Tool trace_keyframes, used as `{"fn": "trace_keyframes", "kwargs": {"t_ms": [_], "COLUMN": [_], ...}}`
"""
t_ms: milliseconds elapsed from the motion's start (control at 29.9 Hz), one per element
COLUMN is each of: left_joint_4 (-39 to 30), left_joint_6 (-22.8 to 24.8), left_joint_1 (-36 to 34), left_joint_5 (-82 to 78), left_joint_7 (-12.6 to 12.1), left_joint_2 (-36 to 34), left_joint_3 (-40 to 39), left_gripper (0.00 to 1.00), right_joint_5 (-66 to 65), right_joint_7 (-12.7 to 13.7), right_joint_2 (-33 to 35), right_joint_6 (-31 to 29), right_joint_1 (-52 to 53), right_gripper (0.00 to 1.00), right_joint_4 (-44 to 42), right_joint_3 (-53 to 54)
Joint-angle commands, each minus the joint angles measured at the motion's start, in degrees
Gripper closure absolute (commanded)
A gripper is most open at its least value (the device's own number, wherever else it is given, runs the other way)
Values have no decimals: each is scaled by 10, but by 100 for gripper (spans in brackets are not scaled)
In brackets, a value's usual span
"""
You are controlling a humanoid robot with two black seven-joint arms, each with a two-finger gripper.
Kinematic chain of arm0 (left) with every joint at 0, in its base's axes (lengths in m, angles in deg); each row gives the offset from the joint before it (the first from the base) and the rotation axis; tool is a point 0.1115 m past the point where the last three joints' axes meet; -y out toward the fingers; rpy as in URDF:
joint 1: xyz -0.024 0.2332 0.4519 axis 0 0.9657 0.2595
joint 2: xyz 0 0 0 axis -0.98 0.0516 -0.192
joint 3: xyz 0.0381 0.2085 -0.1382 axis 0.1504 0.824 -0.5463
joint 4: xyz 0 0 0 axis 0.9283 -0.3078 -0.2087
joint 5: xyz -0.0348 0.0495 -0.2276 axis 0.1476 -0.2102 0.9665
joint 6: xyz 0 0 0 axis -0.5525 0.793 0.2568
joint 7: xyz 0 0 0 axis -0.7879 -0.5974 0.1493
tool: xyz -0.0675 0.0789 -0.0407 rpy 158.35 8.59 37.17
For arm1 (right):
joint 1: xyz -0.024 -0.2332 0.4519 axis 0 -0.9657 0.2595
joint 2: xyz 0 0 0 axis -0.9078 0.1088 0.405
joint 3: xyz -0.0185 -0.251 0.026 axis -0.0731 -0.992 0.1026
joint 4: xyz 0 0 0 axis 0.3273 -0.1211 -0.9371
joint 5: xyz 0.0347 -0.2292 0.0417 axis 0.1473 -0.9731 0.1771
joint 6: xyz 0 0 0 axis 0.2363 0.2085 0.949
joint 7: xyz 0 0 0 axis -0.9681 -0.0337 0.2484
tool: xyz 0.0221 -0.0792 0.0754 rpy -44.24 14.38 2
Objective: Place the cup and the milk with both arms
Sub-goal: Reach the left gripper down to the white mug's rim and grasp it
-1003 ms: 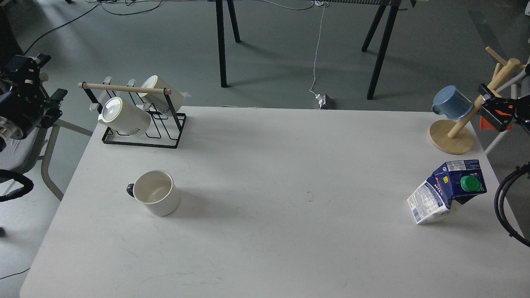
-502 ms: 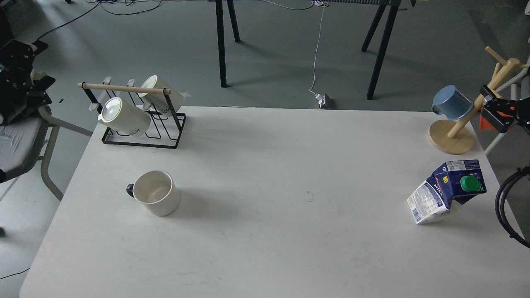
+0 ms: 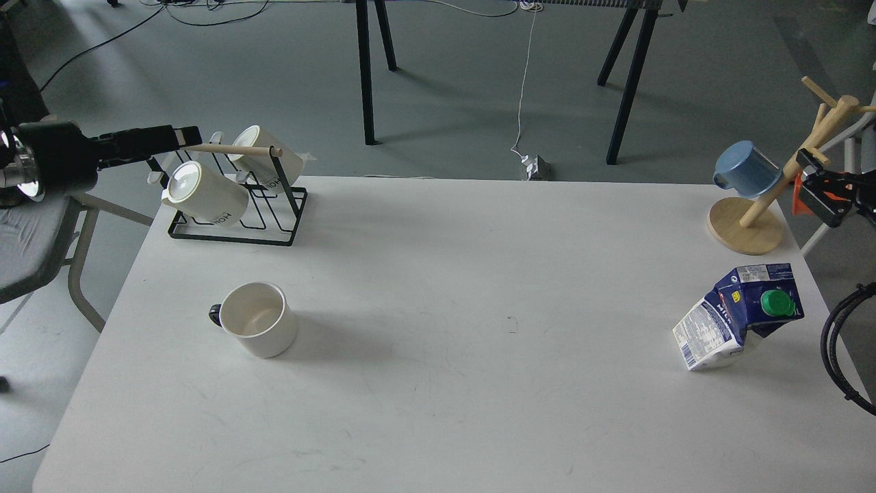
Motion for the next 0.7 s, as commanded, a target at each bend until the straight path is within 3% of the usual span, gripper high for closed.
{"fn": "trace_keyframes", "kwargs": {"t_ms": [0, 669], "left_joint_4": [0, 39], "left_joint_6": [0, 0], "left_joint_1": [6, 96], "left_joint_5": [-68, -106], "left_joint_7": [0, 0], "left_joint_2": [36, 105], "left_joint_3": [15, 28], "left_gripper": [1, 1], "right_joint_5": [0, 0], "right_joint_7": [0, 0], "right_joint_2": [1, 2], "right_joint_6": [0, 0], "right_joint_1": [-1, 0], "right_gripper": [1, 1], "right_joint_4": [-2, -14], "right_joint_3": [0, 0]}}
